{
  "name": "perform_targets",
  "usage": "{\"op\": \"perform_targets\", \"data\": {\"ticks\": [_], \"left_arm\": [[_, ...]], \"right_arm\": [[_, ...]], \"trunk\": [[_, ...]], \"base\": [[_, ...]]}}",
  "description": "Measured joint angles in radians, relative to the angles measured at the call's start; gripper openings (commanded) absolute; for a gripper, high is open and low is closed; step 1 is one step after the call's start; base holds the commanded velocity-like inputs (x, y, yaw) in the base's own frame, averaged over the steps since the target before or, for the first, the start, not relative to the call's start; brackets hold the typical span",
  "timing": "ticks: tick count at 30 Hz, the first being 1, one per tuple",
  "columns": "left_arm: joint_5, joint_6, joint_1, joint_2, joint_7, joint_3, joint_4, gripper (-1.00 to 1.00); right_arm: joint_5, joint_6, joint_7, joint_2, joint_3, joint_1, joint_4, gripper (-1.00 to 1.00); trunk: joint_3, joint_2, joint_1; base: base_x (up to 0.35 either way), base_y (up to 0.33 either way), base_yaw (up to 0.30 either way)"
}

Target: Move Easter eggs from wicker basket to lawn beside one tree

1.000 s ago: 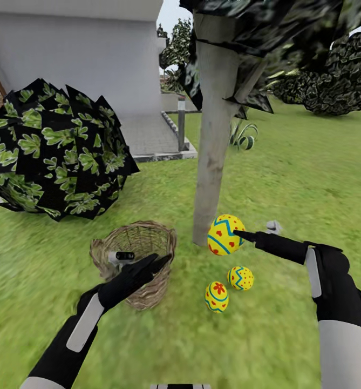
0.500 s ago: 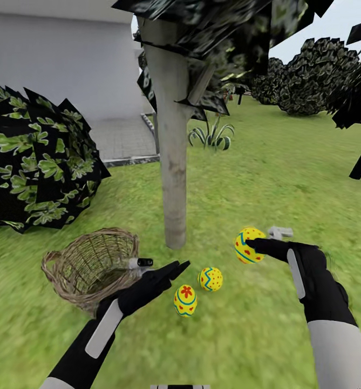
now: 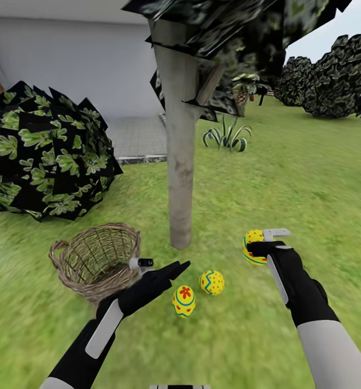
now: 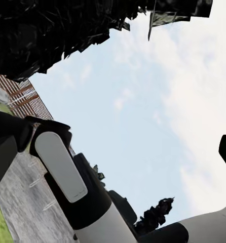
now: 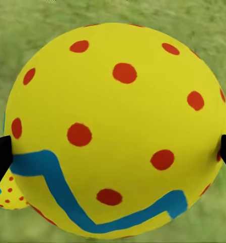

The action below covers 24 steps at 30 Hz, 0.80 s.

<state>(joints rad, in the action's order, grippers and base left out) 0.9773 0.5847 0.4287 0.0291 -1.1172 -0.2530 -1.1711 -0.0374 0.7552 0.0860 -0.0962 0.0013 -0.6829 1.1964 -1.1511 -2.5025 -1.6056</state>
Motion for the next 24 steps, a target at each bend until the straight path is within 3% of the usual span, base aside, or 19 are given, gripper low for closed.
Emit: {"op": "perform_targets", "data": {"ticks": [4,8,14,17,21,24], "left_arm": [[-0.001,0.0,0.0,0.0,0.018,0.001,0.002,1.0],[0.001,-0.011,0.0,0.001,0.055,0.0,0.003,1.0],[0.002,-0.043,0.0,0.002,0.06,-0.001,0.006,1.0],[0.002,-0.043,0.0,0.002,0.06,-0.001,0.007,1.0],[0.004,-0.043,0.0,0.002,0.059,-0.001,0.007,1.0],[0.005,-0.043,0.0,0.002,0.058,-0.001,0.009,1.0]], "right_arm": [[0.001,-0.005,-0.003,0.0,0.004,0.0,-0.038,-1.0],[0.001,-0.063,-0.007,0.0,0.004,0.0,-0.063,-1.0],[0.002,-0.07,-0.01,0.004,0.02,0.0,-0.101,-1.0],[0.003,-0.071,-0.012,0.007,0.073,0.0,-0.119,-1.0],[0.003,-0.07,-0.016,0.008,0.105,0.001,-0.143,-1.0],[0.0,-0.063,-0.013,0.007,0.201,0.0,-0.141,-1.0]], "trunk": [[0.0,0.0,0.0],[0.0,0.0,0.0],[0.0,0.0,0.0],[0.0,0.0,0.0],[0.0,0.0,0.0],[0.0,0.0,0.0]], "base": [[0.0,-0.347,0.298],[0.0,-0.347,0.298],[0.004,-0.347,0.26],[0.059,-0.347,0.03],[0.041,-0.179,0.002],[0.002,-0.008,0.09]]}}
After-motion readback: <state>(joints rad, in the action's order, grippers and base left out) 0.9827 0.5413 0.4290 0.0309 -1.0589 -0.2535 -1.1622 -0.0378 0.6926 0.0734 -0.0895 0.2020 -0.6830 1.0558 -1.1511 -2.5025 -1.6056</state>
